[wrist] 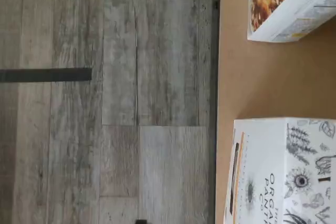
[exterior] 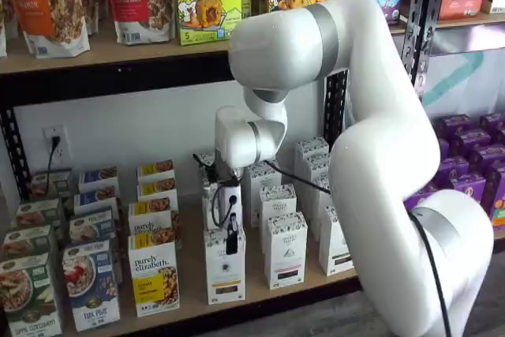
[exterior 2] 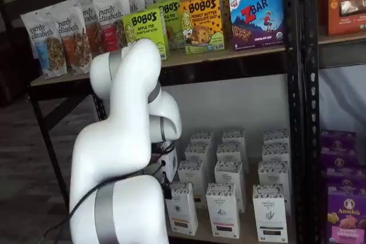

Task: Pick up the white box with a yellow strip in the middle, on the bottom shelf, the fourth box from the left

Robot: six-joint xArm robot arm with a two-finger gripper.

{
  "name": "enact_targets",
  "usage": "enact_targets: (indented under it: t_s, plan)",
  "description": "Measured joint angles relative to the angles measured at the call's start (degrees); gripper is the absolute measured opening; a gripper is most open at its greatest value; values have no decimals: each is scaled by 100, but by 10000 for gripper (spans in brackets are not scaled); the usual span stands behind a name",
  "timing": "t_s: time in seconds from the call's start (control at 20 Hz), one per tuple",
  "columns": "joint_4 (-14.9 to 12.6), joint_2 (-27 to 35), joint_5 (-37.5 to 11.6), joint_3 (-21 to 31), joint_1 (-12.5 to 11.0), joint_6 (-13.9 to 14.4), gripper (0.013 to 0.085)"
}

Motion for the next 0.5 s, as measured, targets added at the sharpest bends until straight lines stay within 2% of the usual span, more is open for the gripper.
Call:
enact_targets:
  t_s: [0.05,0.15,0.5]
  plan:
    - [152,-10,-35,29,1,-138,850]
    - [277,-35,-128,96,9,-239,850]
    - [301,-14,-429,171,39,-243,850]
